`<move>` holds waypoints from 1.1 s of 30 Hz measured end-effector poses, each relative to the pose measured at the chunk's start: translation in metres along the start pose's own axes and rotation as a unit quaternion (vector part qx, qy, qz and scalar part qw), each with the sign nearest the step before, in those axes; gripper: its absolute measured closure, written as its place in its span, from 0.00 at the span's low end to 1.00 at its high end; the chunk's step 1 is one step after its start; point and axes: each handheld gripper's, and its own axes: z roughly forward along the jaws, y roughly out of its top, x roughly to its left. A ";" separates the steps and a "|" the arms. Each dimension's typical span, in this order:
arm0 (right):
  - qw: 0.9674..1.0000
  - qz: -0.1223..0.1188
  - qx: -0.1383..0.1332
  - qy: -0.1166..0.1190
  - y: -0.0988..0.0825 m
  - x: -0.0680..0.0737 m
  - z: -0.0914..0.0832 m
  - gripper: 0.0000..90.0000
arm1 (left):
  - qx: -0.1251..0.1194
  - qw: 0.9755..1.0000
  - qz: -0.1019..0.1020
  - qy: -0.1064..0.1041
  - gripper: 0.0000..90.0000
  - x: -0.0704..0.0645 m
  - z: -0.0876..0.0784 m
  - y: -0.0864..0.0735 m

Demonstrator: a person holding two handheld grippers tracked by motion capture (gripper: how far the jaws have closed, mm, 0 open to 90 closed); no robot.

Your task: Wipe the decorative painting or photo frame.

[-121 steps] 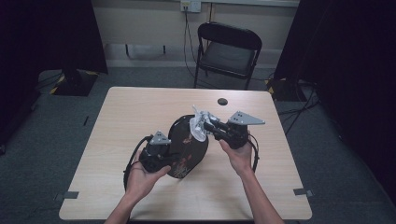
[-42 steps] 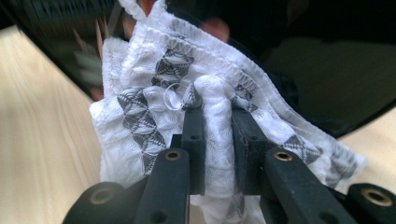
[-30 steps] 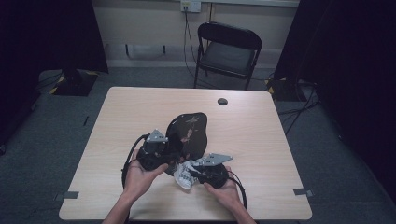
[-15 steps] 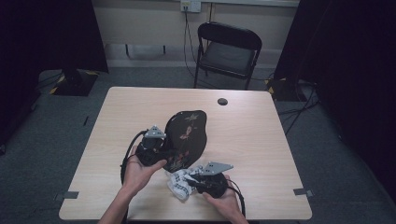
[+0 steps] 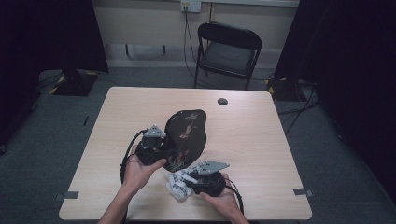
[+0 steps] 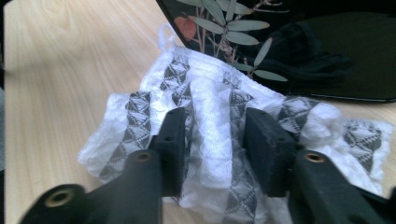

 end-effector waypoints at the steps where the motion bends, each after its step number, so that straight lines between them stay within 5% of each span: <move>1: 1.000 0.000 -0.001 -0.002 0.000 0.000 0.000 0.64 | 0.000 1.000 0.000 0.000 0.90 0.000 0.000 0.000; 14: 1.000 0.004 -0.014 -0.002 0.012 -0.005 -0.006 0.40 | -0.003 1.000 -0.003 0.000 0.90 0.000 0.000 -0.001; 19: 1.000 0.008 -0.028 -0.002 0.019 -0.010 -0.011 0.38 | -0.005 1.000 -0.003 0.000 0.90 0.000 0.000 -0.001; 33: 0.995 0.010 -0.077 -0.063 0.062 -0.062 -0.056 0.37 | -0.009 1.000 -0.005 -0.001 0.90 0.000 0.001 -0.002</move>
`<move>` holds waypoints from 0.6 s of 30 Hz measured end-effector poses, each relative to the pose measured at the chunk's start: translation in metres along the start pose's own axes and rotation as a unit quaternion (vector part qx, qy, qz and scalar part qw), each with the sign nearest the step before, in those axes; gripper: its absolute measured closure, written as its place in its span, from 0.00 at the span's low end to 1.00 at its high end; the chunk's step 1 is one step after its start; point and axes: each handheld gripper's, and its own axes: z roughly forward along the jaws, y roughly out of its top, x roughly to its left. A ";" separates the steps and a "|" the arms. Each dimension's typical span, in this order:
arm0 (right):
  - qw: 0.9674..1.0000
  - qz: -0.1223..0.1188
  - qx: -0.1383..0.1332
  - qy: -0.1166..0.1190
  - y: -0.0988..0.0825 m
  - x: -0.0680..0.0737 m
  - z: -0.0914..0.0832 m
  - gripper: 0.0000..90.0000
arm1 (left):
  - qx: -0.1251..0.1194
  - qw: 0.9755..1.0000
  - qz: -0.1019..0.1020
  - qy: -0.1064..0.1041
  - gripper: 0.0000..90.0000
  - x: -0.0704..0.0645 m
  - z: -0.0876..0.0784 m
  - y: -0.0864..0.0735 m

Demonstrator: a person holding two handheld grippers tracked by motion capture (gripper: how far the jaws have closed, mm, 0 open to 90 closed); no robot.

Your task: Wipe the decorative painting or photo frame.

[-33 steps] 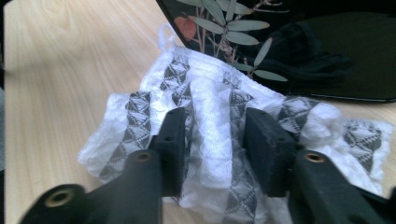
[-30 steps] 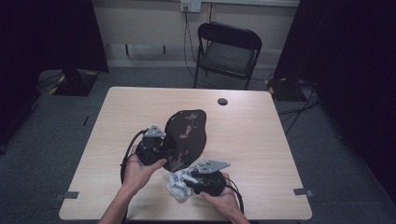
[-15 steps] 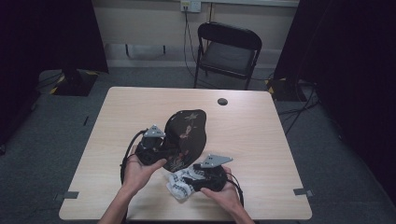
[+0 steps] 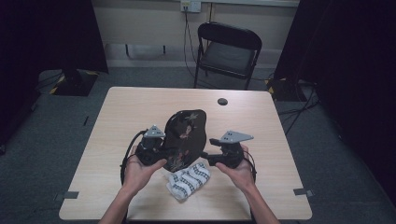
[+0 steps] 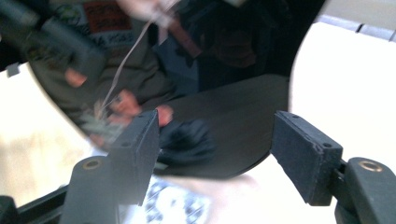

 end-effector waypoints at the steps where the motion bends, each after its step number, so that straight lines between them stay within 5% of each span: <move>1: 1.000 0.002 -0.004 -0.001 0.003 -0.004 -0.001 0.36 | 0.000 1.000 0.000 0.000 0.90 0.000 0.000 0.000; 9: 1.000 0.016 -0.019 -0.002 0.026 -0.031 0.006 0.32 | 0.001 1.000 0.003 -0.002 0.90 0.000 0.000 0.000; 18: 0.999 0.012 -0.041 0.017 0.034 -0.034 0.018 0.35 | 0.004 1.000 0.005 -0.004 0.90 0.001 0.000 0.001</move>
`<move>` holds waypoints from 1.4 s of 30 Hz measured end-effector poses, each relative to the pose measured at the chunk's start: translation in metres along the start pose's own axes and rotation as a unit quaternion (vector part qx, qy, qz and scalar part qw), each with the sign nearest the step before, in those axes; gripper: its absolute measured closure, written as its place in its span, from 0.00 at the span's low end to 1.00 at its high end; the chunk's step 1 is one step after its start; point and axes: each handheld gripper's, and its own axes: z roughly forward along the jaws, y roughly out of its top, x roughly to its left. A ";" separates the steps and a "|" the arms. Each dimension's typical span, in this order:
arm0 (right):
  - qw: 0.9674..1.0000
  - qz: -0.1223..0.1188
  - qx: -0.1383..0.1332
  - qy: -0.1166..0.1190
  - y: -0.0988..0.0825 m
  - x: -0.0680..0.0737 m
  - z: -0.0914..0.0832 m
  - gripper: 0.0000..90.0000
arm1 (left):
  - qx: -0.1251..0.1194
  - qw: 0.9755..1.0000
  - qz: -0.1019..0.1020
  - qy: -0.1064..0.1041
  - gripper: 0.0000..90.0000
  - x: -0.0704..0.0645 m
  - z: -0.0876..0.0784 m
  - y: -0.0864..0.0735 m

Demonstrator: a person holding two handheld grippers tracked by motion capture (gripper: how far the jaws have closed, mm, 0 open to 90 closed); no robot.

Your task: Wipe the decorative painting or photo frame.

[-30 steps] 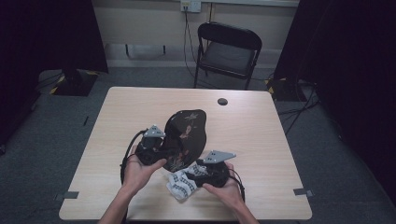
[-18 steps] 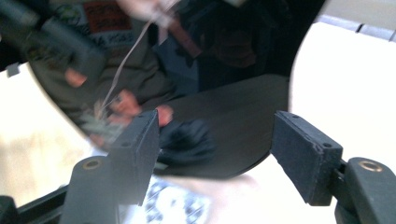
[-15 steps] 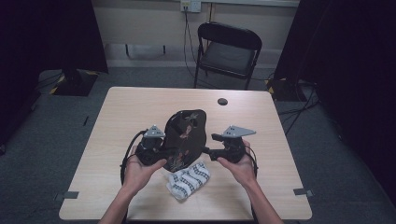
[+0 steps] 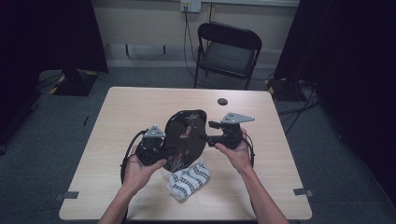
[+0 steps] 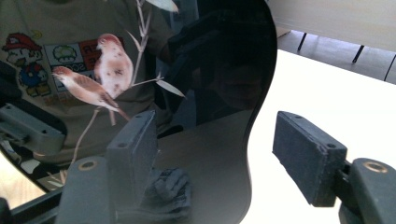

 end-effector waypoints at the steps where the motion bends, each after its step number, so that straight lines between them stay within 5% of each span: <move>1: 1.000 -0.001 0.002 0.003 0.000 -0.001 0.002 0.35 | -0.001 1.000 -0.002 -0.001 0.90 0.000 0.000 0.000; 8: 0.999 0.008 -0.004 0.043 0.003 -0.007 0.007 0.35 | 0.009 1.000 0.013 -0.013 0.90 0.002 0.000 0.002; 20: 0.999 0.011 -0.007 0.047 0.003 -0.011 -0.001 0.42 | 0.009 0.999 0.016 -0.033 0.89 0.006 0.003 0.003; 31: 0.999 0.007 -0.007 0.045 -0.001 -0.011 -0.010 0.49 | -0.008 1.000 0.007 -0.004 0.65 0.004 -0.014 -0.003; 33: 0.999 0.008 -0.008 0.046 -0.001 -0.011 -0.009 0.49 | -0.011 1.000 0.014 -0.002 0.66 0.002 -0.017 -0.004; 36: 0.999 0.005 -0.006 0.048 0.001 -0.010 -0.006 0.44 | -0.009 1.000 0.022 -0.004 0.84 0.005 -0.017 -0.005; 37: 0.999 0.006 -0.005 0.049 0.001 -0.009 -0.006 0.44 | -0.007 1.000 0.023 -0.019 0.85 0.007 -0.015 -0.005; 42: 0.999 0.008 -0.008 0.050 -0.001 -0.011 -0.010 0.49 | -0.009 0.999 0.022 -0.028 0.85 0.011 -0.013 -0.003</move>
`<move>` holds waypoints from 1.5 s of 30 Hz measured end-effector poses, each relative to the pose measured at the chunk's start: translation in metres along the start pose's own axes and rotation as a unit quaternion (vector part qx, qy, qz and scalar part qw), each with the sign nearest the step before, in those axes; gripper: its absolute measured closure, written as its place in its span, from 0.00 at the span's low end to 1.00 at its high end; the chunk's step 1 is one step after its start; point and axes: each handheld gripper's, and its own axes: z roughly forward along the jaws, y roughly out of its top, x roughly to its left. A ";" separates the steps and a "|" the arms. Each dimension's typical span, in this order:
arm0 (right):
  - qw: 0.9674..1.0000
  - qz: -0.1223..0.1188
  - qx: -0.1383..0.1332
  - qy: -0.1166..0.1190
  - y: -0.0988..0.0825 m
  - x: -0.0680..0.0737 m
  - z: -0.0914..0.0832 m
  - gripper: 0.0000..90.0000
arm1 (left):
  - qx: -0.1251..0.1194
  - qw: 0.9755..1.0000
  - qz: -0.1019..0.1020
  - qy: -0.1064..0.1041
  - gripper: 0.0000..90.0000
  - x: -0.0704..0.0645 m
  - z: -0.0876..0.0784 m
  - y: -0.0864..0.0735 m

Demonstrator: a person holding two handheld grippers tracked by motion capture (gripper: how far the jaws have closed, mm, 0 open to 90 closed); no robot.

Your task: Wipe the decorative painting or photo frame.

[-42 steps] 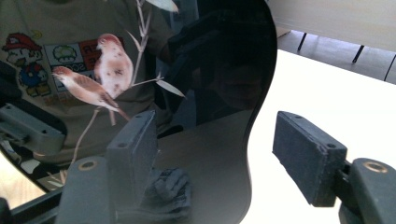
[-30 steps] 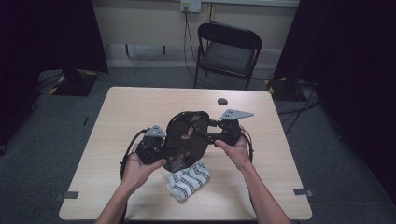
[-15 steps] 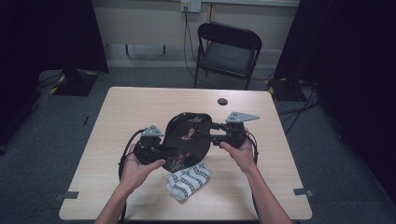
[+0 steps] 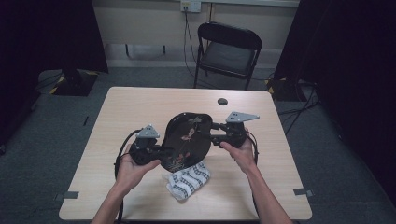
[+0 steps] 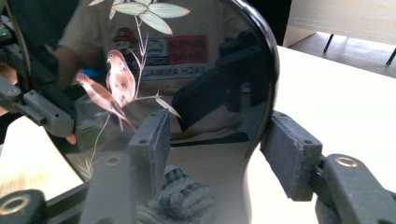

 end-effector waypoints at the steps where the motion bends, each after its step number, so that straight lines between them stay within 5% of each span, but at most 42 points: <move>1: 1.000 0.000 0.000 -0.002 -0.001 0.000 -0.002 0.49 | -0.003 1.000 -0.001 0.001 0.84 0.001 0.001 0.001; 5: 1.000 -0.010 0.001 -0.016 -0.004 0.005 -0.010 0.50 | -0.003 1.000 -0.009 0.004 0.79 0.003 0.005 0.004; 21: 1.000 -0.024 0.008 -0.002 -0.014 0.016 -0.031 0.54 | -0.012 0.999 -0.022 0.030 0.60 0.007 0.008 0.004; 26: 1.000 -0.015 0.015 0.007 -0.017 0.011 -0.026 0.54 | -0.002 0.999 -0.026 0.045 0.50 0.005 0.004 -0.001; 30: 1.000 -0.009 0.018 0.012 -0.016 0.008 -0.016 0.51 | 0.007 0.997 -0.054 0.063 0.48 0.002 -0.010 -0.011; 35: 0.999 -0.013 0.021 0.022 -0.015 0.008 -0.006 0.52 | 0.013 0.997 -0.045 0.064 0.54 -0.003 -0.017 -0.025; 45: 0.999 -0.037 0.030 0.013 -0.019 0.018 -0.016 0.64 | 0.002 0.994 -0.054 0.093 0.69 0.007 -0.011 -0.024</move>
